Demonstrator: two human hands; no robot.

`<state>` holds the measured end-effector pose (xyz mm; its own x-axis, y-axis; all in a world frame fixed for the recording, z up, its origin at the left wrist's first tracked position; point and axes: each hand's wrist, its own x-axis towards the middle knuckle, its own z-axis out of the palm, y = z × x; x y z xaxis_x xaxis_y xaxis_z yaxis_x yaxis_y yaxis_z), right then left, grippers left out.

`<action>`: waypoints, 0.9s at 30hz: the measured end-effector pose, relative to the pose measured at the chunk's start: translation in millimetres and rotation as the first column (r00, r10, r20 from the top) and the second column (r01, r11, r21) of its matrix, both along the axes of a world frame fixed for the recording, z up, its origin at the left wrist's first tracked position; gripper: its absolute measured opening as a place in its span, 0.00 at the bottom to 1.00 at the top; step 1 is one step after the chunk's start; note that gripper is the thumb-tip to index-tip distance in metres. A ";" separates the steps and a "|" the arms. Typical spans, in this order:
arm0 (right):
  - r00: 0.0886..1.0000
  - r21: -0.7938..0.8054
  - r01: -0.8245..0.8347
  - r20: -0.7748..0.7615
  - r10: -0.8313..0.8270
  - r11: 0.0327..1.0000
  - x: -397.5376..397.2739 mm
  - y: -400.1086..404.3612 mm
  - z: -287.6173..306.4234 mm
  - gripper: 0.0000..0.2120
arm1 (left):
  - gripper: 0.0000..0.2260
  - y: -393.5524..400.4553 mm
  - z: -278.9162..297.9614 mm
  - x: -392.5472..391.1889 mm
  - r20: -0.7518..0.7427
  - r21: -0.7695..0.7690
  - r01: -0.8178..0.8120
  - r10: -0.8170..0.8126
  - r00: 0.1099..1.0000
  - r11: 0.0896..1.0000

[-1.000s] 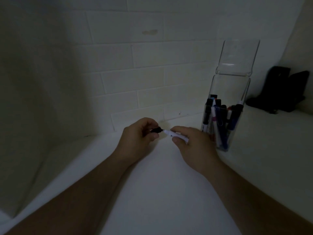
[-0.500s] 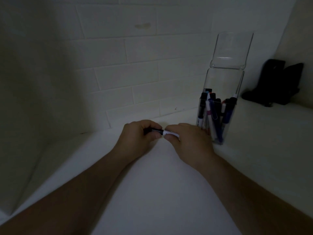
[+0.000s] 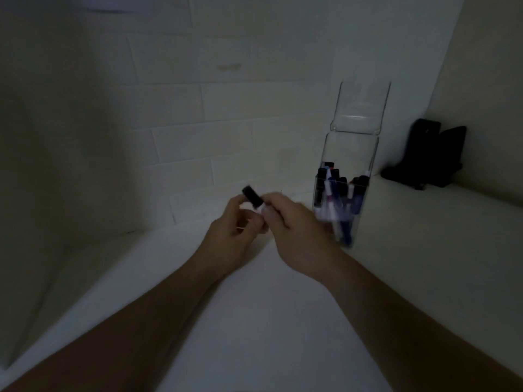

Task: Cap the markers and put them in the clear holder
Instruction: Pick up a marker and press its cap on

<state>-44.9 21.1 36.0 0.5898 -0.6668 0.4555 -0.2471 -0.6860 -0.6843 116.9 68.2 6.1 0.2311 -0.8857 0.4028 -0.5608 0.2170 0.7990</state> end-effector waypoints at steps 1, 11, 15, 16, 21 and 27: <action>0.999 -0.064 0.015 0.042 -0.012 0.998 -3.5 5.6 15.0 0.09 | 0.20 1.1 -1.1 -2.3 0.092 0.025 0.033 -0.035 0.995 0.999; 0.870 -0.468 0.479 0.140 -0.472 0.743 -100.7 -54.9 107.5 0.16 | 0.13 -5.7 -24.1 -9.5 0.729 -0.014 0.104 -0.061 0.682 0.994; 0.844 -0.525 0.417 -0.081 -0.531 0.742 -95.8 -73.9 88.0 0.22 | 0.12 -5.3 -25.0 -9.8 0.712 -0.026 0.105 -0.055 0.700 0.994; 0.828 -0.522 0.426 -0.103 -0.551 0.739 -94.5 -77.2 85.1 0.21 | 0.12 -5.6 -25.1 -9.8 0.711 -0.028 0.106 -0.055 0.701 0.994; 0.819 -0.435 0.467 -0.118 -0.562 0.770 -91.5 -93.9 77.9 0.07 | 0.12 -6.0 -24.7 -9.6 0.710 -0.039 0.101 -0.044 0.703 0.994; 0.642 -0.512 0.272 -0.534 -0.550 0.815 -92.9 -79.8 98.2 0.26 | 0.10 -9.3 -24.8 -8.7 0.725 -0.074 0.129 -0.035 0.688 0.989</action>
